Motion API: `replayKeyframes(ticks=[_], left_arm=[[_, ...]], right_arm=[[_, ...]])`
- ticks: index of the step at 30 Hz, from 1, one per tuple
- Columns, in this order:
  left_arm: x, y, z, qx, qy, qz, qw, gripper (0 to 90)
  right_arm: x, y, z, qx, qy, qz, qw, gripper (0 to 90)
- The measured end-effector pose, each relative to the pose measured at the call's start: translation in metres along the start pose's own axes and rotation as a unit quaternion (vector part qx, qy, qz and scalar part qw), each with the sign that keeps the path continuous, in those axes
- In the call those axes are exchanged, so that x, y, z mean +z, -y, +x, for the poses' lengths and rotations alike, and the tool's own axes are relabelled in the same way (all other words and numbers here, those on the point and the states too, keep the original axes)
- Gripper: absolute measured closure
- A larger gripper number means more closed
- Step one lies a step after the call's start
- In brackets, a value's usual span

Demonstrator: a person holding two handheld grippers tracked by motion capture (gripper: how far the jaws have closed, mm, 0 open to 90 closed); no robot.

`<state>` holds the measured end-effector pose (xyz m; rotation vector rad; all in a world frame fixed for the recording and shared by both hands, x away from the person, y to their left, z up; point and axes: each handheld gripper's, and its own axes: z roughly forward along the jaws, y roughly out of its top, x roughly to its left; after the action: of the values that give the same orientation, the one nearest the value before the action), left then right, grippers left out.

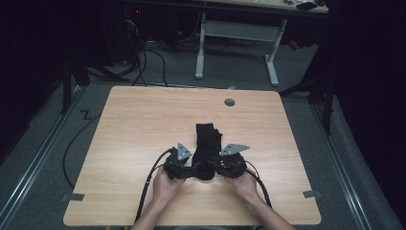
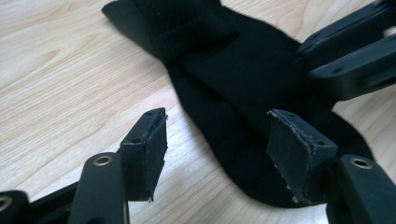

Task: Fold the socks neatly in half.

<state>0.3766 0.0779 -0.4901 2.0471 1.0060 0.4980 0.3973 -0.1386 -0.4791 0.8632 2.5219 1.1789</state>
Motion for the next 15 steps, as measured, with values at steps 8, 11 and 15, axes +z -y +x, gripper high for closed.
replayKeyframes(ticks=[8, 11, 15], left_arm=[[0.011, -0.001, 0.0, 0.002, 0.014, 0.021, 0.9997, 47.3], [0.017, 0.002, -0.002, 0.005, 0.031, 0.037, 0.9988, 52.7], [0.016, 0.001, -0.008, 0.012, 0.048, 0.042, 0.9979, 56.1]], right_arm=[[0.014, 0.006, 0.005, -0.022, 0.003, 0.025, 0.9995, 84.2], [0.015, 0.006, -0.003, -0.004, 0.002, 0.019, 0.9998, 85.9], [0.008, 0.0, -0.003, -0.002, 0.012, -0.002, 0.9999, 81.3]])
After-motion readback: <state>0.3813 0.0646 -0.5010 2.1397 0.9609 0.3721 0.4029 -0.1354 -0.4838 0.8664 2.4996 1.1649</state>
